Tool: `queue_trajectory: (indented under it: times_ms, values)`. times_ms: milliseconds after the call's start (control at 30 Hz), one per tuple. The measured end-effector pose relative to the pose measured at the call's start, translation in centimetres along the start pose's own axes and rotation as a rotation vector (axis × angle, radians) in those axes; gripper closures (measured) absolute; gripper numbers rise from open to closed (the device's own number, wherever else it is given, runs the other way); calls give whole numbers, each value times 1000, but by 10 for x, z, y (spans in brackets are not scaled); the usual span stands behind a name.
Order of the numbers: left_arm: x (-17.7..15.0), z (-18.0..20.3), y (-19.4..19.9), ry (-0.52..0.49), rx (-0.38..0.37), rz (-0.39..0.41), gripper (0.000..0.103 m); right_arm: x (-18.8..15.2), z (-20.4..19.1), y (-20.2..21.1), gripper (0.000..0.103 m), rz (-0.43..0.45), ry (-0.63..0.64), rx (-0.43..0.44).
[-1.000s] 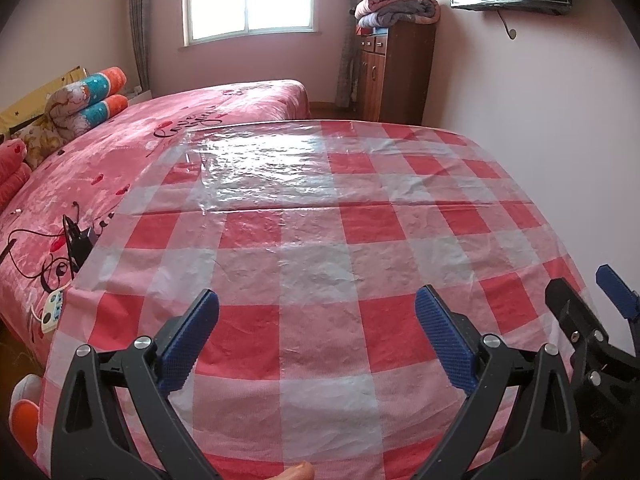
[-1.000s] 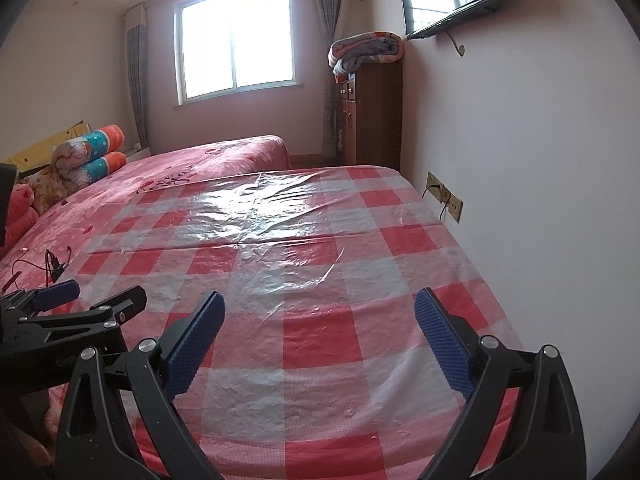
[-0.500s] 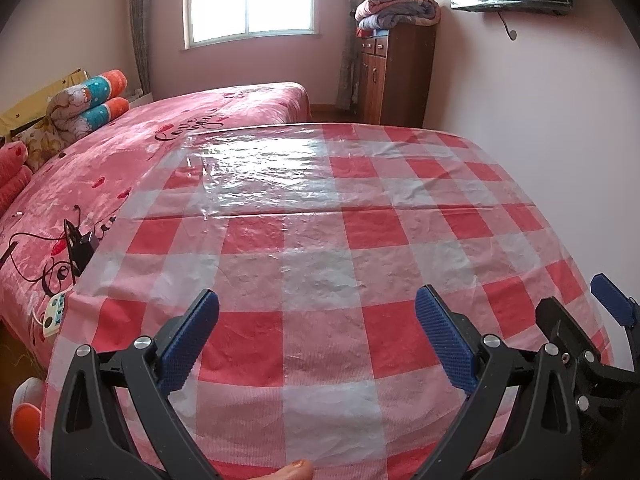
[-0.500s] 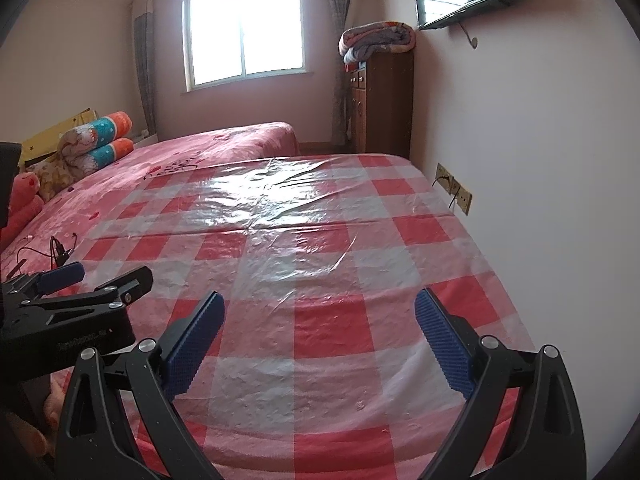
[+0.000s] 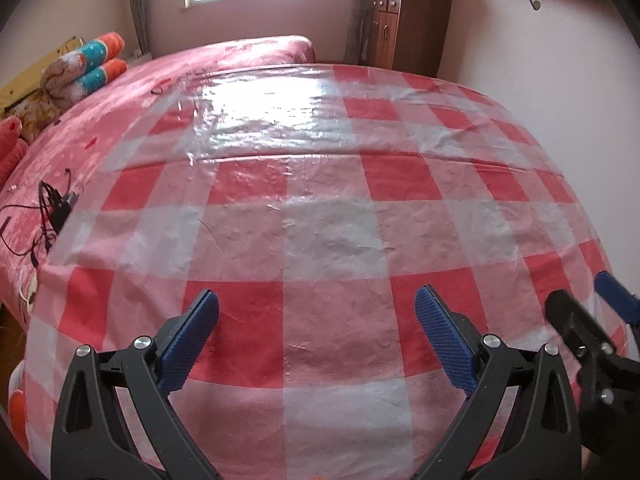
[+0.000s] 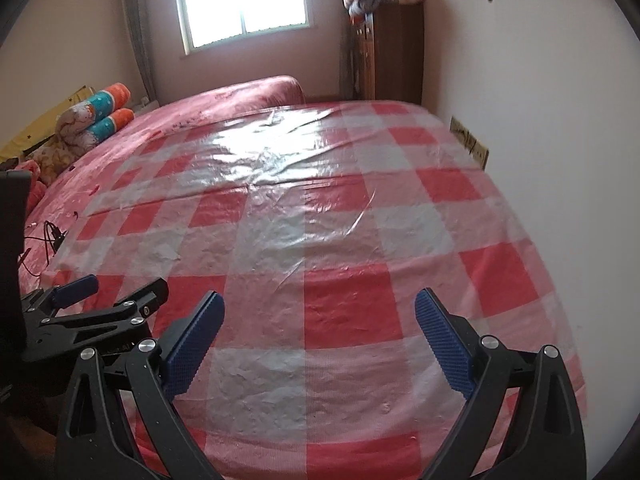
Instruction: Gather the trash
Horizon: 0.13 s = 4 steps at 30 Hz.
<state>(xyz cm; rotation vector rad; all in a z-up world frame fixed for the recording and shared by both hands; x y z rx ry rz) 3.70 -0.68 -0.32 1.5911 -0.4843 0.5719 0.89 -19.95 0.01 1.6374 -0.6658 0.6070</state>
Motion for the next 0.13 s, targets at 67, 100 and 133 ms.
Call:
queue_trajectory:
  times_ms: [67, 100, 133]
  values:
    - [0, 1, -2, -1, 16, -3, 4, 1, 0, -6, 8, -26, -7, -10]
    - [0, 4, -3, -15, 30, -8, 4, 1, 1, -9, 8, -34, -10, -12]
    - [0, 5, -3, -23, 39, -7, 4, 2, 1, -12, 8, -45, -15, -13]
Point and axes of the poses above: each gripper's, at about its wrist camera, not at the fingertips, and y roughly against the way its jaws point, z to its right, x to its top, the point moved 1 cm from there along -y, roughly the way its jaws point, and after that the axes turned 7 degrees about x, right-handed, at the moved point
